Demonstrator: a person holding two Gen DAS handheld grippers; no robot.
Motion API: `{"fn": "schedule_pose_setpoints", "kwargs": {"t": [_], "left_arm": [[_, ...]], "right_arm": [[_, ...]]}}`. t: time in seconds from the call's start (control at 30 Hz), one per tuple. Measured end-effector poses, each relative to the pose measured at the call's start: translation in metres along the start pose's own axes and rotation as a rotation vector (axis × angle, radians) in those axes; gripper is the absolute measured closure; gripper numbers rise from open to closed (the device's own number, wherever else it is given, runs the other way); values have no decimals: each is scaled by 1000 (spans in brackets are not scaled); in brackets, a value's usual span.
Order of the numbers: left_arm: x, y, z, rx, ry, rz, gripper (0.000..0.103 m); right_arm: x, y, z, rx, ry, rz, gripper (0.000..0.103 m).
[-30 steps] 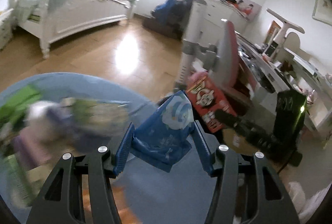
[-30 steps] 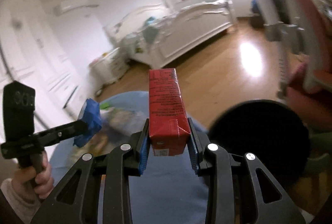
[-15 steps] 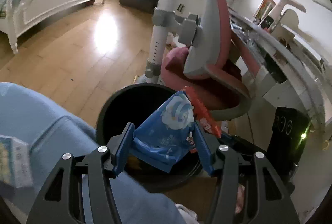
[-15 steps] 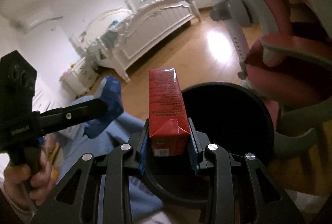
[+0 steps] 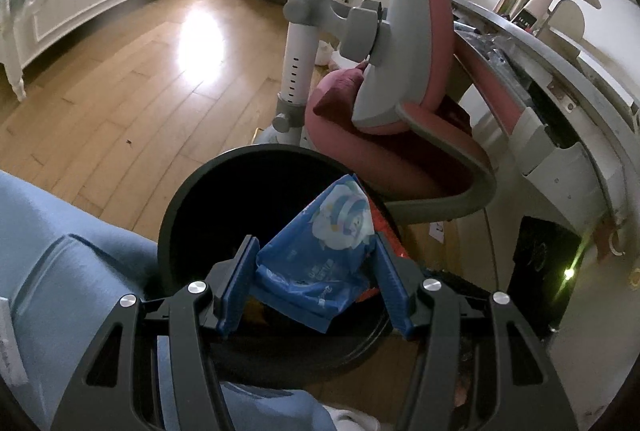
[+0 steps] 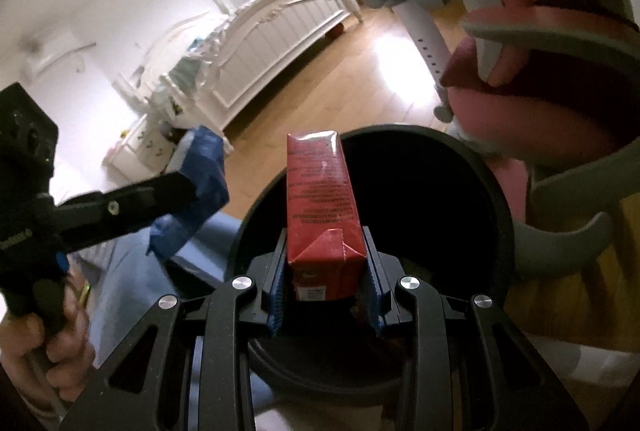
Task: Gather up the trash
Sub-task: 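Drop the blue bag and red carton into the black bin, opening both tools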
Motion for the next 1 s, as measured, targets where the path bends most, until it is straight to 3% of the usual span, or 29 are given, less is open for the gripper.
{"fn": "schedule_pose_setpoints", "kwargs": {"t": [0.4, 0.63, 0.87, 1.0], "left_arm": [[-13, -3, 4, -12, -7, -30, 44], [-13, -5, 3, -5, -25, -28, 34], [-12, -5, 1, 3, -12, -28, 30], [-8, -3, 7, -13, 11, -29, 28]], "right_arm": [[-7, 1, 7, -14, -6, -24, 70], [-10, 1, 8, -33, -8, -41, 70], [-5, 2, 4, -34, 3, -35, 54], [-2, 3, -2, -21, 2, -31, 52]]}}
Point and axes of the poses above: each gripper's, at about its wrist camera, not at the fingertips, and x roughly against the way its jaws point, z to its right, y to its underside, the point moved 2 cm from there along -x, roughly the way its jaws point, and after that the axes turned 15 degrees about -z, right-handed, at the moved point
